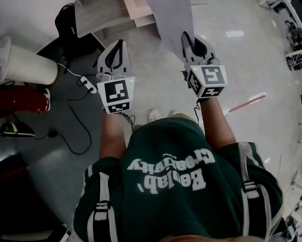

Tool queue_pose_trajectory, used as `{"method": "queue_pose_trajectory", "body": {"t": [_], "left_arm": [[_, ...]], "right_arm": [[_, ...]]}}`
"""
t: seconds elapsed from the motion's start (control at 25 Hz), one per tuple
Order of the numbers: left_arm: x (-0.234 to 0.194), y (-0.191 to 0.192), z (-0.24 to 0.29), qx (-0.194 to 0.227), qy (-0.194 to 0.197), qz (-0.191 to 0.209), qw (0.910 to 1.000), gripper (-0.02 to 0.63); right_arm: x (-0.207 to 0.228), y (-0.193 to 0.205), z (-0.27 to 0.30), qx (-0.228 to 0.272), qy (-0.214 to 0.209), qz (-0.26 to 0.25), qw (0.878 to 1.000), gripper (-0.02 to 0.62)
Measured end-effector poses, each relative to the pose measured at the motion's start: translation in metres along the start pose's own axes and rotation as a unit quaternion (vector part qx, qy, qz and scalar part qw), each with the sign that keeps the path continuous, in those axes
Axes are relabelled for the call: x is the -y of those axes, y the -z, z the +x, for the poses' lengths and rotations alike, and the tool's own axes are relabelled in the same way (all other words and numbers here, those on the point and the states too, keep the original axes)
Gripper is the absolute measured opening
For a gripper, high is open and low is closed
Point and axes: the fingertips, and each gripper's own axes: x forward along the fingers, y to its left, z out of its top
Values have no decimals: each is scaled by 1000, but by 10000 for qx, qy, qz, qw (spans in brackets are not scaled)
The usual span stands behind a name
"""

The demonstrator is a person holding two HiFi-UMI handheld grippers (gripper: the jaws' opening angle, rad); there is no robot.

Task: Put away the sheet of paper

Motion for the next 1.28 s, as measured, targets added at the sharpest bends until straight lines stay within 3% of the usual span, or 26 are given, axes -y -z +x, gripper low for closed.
{"method": "queue_pose_trajectory", "body": {"t": [0.96,1.28], "left_arm": [[-15,12,17,-51,138,-82,9999,18],[-30,21,43,-99,116,-63,9999,18]], "right_arm": [[0,3,13,-50,201,11,9998,34],[8,8,45,-64,146,77,9998,34]]}}
